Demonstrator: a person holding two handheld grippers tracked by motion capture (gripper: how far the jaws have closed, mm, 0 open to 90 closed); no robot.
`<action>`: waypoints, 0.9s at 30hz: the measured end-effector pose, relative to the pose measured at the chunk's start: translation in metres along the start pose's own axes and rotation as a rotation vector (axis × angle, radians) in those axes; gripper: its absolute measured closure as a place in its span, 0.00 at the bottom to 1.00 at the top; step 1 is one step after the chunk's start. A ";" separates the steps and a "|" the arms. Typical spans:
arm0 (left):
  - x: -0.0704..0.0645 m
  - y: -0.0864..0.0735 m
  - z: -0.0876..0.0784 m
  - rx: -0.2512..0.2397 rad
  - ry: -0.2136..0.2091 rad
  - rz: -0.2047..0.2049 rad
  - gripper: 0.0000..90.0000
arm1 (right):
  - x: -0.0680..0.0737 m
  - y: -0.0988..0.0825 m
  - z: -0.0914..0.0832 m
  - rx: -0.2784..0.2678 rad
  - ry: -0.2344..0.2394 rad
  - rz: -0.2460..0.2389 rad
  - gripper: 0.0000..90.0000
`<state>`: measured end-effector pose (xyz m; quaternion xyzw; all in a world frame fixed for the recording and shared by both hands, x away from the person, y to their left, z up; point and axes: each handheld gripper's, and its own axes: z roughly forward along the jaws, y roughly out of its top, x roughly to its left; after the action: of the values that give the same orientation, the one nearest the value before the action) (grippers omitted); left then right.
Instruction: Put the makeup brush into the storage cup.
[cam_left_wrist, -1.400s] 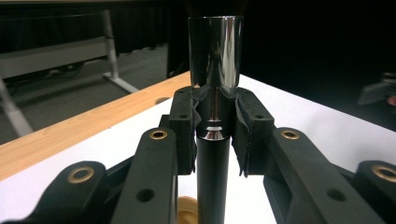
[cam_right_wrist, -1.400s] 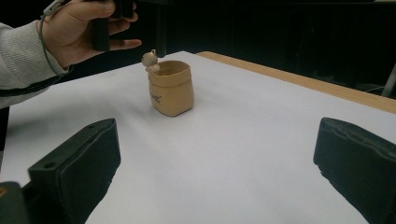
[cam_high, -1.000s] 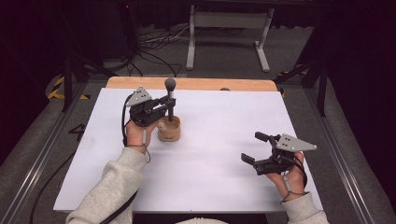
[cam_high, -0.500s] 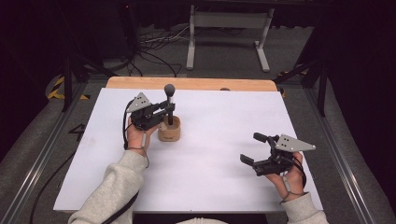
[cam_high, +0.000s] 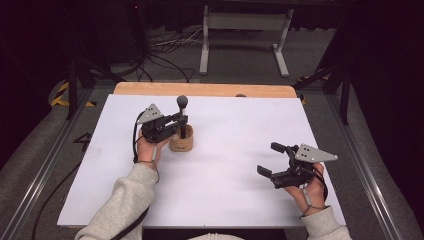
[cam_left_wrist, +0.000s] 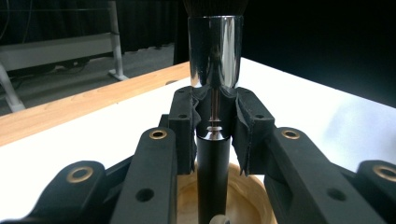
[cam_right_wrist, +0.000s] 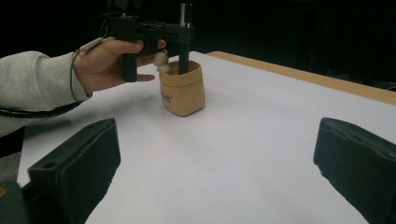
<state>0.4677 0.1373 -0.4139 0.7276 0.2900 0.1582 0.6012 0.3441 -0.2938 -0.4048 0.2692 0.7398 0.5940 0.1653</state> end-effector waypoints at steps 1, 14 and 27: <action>0.001 -0.001 0.000 0.000 0.000 0.001 0.80 | 0.000 0.000 0.000 0.000 0.000 0.001 0.01; 0.000 -0.002 -0.001 0.019 -0.020 0.002 0.78 | 0.000 -0.001 0.001 -0.003 0.000 0.003 0.01; -0.013 0.011 -0.025 -0.057 -0.062 0.005 0.01 | -0.003 0.000 0.000 -0.004 -0.006 0.002 0.01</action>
<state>0.4452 0.1478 -0.3962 0.7153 0.2647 0.1450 0.6302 0.3463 -0.2959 -0.4052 0.2712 0.7379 0.5949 0.1675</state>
